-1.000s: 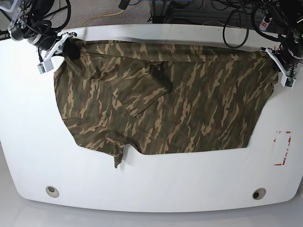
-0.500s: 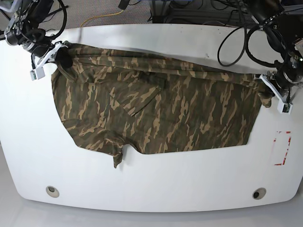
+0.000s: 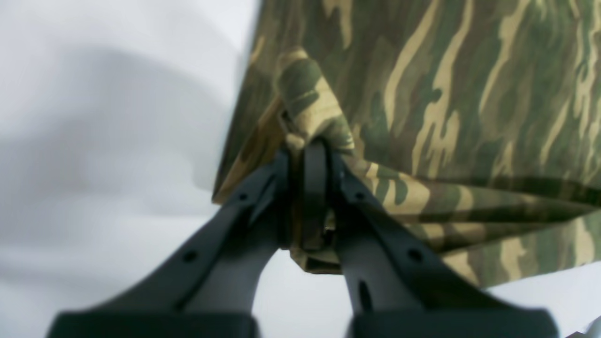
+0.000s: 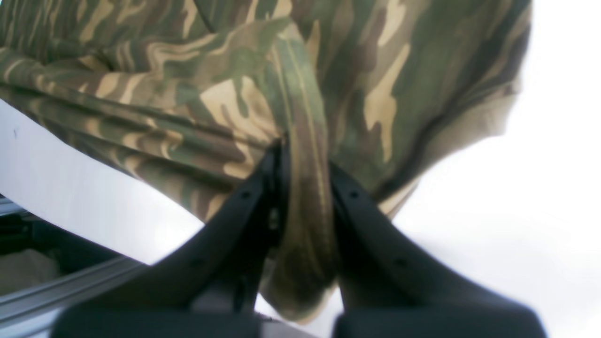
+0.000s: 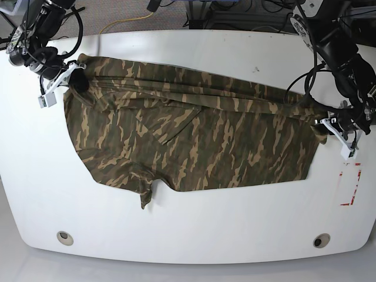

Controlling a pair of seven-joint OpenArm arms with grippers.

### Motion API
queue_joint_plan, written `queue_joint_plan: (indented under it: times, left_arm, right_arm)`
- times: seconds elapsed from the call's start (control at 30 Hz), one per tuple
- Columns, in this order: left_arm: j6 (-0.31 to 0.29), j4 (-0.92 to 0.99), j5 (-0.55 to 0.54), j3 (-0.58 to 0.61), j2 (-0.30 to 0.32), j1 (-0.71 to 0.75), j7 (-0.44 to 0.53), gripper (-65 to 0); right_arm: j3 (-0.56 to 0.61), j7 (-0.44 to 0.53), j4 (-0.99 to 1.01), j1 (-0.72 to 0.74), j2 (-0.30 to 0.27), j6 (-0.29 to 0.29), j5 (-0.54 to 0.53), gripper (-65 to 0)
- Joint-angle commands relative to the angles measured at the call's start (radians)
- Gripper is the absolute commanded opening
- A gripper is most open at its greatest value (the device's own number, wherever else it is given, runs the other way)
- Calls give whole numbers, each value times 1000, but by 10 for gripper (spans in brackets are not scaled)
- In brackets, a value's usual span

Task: Fold the T-shirt properly
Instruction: 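Release the hem with the left gripper and regrasp the shirt side edge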

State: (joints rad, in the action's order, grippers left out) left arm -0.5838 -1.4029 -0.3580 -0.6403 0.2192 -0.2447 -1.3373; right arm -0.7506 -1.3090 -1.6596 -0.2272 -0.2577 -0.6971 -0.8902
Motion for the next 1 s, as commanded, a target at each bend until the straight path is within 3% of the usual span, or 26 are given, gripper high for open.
queue_joint_plan:
  times: [0.0,0.23,0.27,0.37,0.5,0.67,0.8,0.97]
  left_arm:
    - [0,18,1,18,23,-34,23,-547]
    - [2,29,1,26,24,-29,111,-154]
    - [2,27,1,26,35,-32,120,-131]
    - [2,29,1,26,72,-38,157,-125]
    - [-3,12,0,33,108,-26,304,-125]
    - [-6,-14,-8,127,171,64,434,-125]
    - [-6,-89,-8,181,176,147,482,-124]
    - [-8,-105,-5,254,176,262,586,-124]
  right_arm:
    - [13,44,-15,1,-21,-1,-5,-650]
    - [18,64,-15,-2,-21,-1,-4,-650]
    - [18,64,-15,-2,-21,-1,-4,-650]
    - [18,65,-18,-2,-28,-1,-5,-650]
    - [18,65,-20,-2,-38,-1,-7,-650]
    - [16,65,-20,-2,-39,-1,-7,-614]
    - [16,65,-21,-2,-39,-1,-7,-484]
    - [-51,82,-107,-38,-30,-1,-5,-262]
